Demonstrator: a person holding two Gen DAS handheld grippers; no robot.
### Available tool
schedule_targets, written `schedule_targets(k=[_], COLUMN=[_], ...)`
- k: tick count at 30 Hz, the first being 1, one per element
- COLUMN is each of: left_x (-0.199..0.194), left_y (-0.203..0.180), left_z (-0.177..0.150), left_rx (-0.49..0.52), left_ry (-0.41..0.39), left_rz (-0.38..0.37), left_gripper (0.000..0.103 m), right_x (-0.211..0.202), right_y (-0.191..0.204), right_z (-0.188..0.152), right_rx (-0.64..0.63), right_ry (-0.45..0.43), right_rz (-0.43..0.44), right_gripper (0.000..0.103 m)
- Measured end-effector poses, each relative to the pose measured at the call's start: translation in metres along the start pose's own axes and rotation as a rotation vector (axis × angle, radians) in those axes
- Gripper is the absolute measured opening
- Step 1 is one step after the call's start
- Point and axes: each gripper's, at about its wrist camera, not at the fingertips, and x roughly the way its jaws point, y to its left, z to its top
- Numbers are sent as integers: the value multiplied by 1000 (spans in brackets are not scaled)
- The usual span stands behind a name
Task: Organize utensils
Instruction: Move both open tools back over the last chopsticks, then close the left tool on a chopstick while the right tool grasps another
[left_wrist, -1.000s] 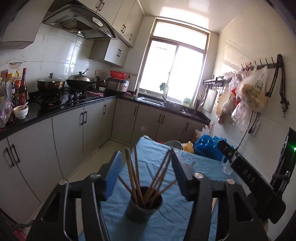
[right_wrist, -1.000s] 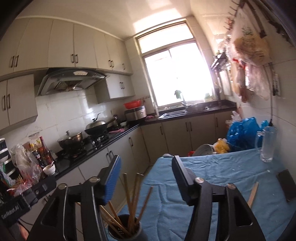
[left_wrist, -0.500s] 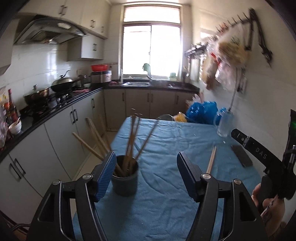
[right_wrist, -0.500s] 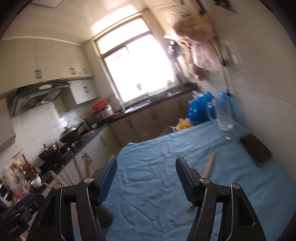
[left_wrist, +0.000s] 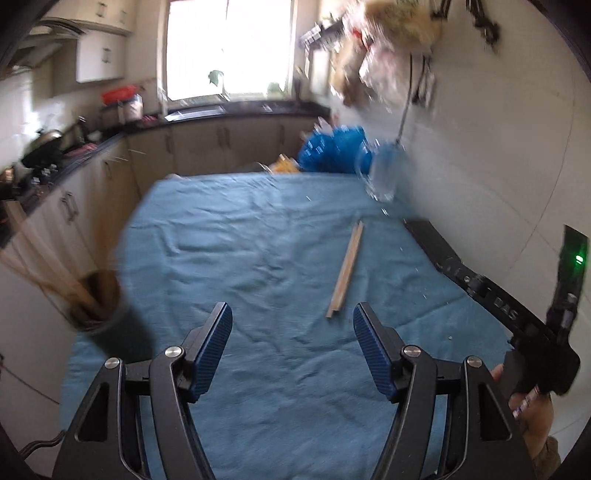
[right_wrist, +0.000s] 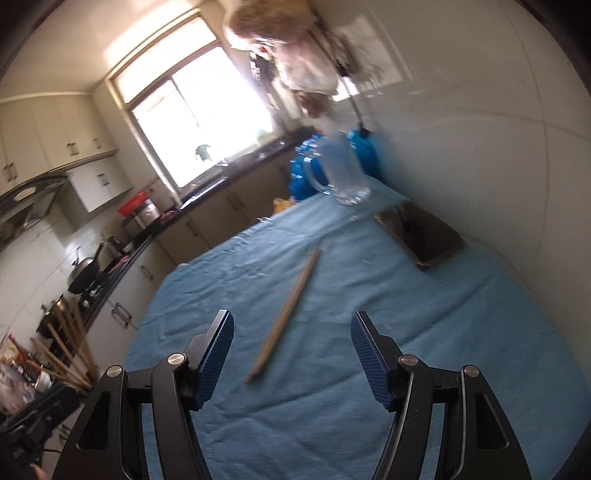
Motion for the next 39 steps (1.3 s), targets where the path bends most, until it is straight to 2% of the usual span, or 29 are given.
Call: schedule_targets(k=[7,9,11,15,18,20,24,28,33,36,39], left_x=[116,151,186,226,249,253,257,256,249,245,240], left_y=[-30,-38,-46,-59,-63,-65,-54,-39,-15,-10,-15], left_z=[33,40,46,50,50,53,57,58,53,50,46], left_rx=[-36,-34,-19,27,47,76,29,1,-92,-98,-55], left_ry=[120,166,221,262,296,279,273,251,243,242,249], left_rz=[-112,-117,-120,-110,-89,-76,-120,-116,-120,-64,4], left_gripper=[67,61,48,45,35,32,32,32,20,18,16], right_x=[25,32,38,51,57,60,64,64,65,66,68], right_y=[-46,-53,-55,-61,-64,-66,-76,-82,-81,-82,-83], right_z=[1,-1,-3,-7,-7,-8,-9,-11,-11,-11,-11], right_rx=[19,25,24,17,36,49,102,134,132,138,148], right_ry=[21,31,41,66,89,103,128,131,134,136,146], right_rz=[-20,-8,5,36,70,89,116,125,129,124,109], right_gripper=[70,70,70,70,70,70,70,70,70,70,70])
